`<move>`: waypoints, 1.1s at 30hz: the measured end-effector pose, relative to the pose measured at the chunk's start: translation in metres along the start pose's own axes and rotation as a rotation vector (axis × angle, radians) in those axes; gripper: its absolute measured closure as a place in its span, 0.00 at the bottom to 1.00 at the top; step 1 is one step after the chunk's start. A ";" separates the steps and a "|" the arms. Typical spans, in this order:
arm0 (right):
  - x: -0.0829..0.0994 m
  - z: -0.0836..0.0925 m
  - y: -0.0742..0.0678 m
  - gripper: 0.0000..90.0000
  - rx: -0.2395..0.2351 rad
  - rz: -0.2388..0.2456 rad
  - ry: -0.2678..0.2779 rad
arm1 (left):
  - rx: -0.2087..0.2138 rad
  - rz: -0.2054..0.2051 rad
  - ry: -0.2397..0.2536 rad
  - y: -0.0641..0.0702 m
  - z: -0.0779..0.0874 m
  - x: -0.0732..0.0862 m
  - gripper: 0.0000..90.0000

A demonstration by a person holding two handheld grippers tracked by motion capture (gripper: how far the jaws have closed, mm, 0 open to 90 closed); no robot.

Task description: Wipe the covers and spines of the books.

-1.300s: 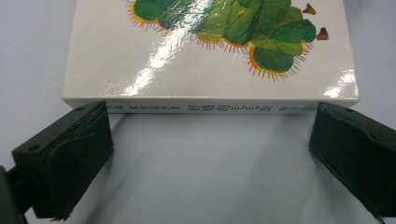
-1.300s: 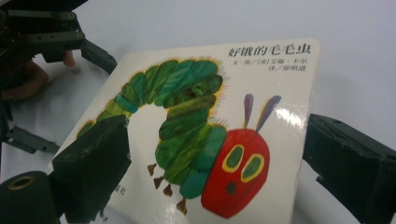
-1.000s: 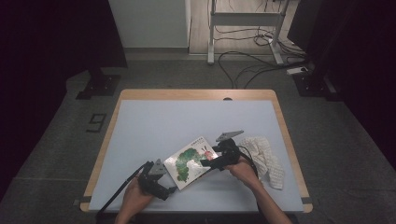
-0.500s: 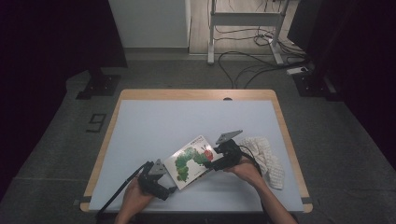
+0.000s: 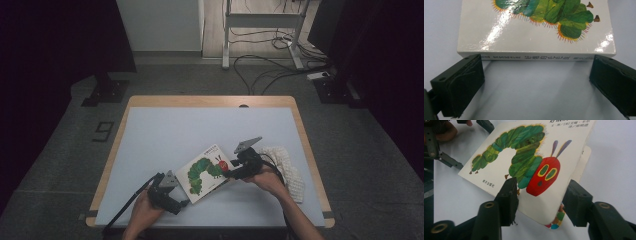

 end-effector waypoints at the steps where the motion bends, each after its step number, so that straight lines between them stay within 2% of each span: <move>1: 0.000 0.001 0.000 0.55 -0.001 0.001 0.000 | 0.000 0.000 0.000 0.000 0.000 0.000 0.00; 6: 0.002 0.004 -0.001 0.61 0.008 0.016 0.014 | -0.011 0.009 0.000 -0.001 0.001 0.000 0.00; 8: 0.003 0.006 -0.001 0.63 0.009 0.021 0.020 | -0.046 0.024 0.000 -0.003 0.003 -0.001 0.00; 11: 0.006 0.007 -0.003 0.65 0.011 0.022 0.025 | -0.066 0.038 0.002 -0.006 0.006 -0.003 0.00; 15: 0.011 0.008 -0.004 0.67 0.021 0.029 0.035 | -0.039 0.070 0.025 -0.008 0.010 -0.005 0.00; 21: 0.019 0.011 -0.008 0.69 0.030 0.029 0.058 | -0.025 0.085 0.021 -0.007 0.011 -0.008 0.00; 26: 0.024 0.015 -0.012 0.70 0.038 0.035 0.071 | -0.007 0.084 0.025 -0.006 0.014 -0.013 0.00; 33: 0.034 0.017 -0.016 0.72 0.045 0.027 0.089 | -0.013 0.068 0.009 -0.004 0.013 -0.020 0.01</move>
Point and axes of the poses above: each handheld gripper's, and its own axes: z roughly backward along the jaws, x roughly out of its underside, y roughly to its right, the point moved 1 cm from there along -z, roughly forward along the jaws, and after that the axes turned 11 degrees about z, right-handed, at the moved point
